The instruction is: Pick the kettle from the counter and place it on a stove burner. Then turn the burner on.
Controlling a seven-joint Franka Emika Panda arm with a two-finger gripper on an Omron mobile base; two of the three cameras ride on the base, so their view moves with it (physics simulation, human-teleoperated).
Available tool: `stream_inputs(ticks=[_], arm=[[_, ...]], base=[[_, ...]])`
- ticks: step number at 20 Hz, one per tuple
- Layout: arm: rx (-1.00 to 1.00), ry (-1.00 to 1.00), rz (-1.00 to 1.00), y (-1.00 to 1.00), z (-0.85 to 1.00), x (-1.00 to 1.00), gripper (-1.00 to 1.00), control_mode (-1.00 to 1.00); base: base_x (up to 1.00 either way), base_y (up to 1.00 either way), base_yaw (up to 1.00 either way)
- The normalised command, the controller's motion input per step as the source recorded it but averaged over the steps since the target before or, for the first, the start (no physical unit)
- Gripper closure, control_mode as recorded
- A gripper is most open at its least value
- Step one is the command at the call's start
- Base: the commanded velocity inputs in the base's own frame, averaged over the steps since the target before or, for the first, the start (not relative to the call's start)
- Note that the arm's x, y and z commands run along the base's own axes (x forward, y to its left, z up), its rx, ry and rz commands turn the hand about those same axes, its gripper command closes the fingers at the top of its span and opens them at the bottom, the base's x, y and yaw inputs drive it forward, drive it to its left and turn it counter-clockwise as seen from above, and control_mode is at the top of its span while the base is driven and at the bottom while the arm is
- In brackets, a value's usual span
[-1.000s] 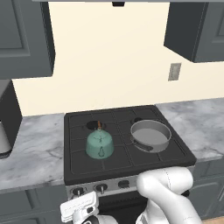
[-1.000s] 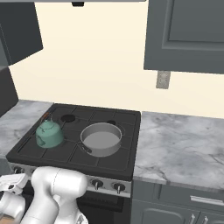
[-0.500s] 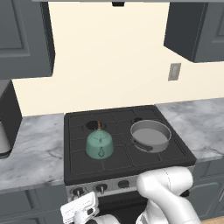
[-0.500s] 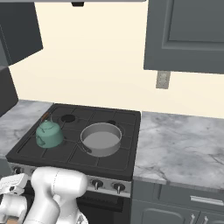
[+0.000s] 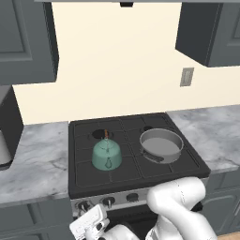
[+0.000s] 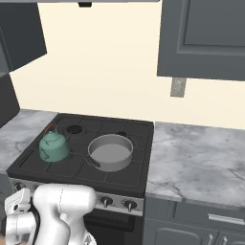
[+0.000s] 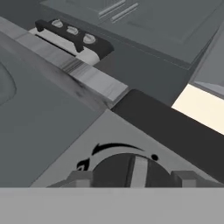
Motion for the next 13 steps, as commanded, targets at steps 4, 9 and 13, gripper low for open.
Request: stream_inputs(ticks=[4,9,13], arm=[[-0.19,0.26,0.61,0.23,-0.35,-0.08,1.00,-1.00],[-0.19,0.31,0.60,0.26,-0.42,-0.03,1.00,-1.00],[-0.18,0.34,0.59,0.29,-0.29,-0.01,1.00,-1.00]], base=[[0.00,0.00,0.00],[0.00,0.00,0.00],[0.00,0.00,0.00]])
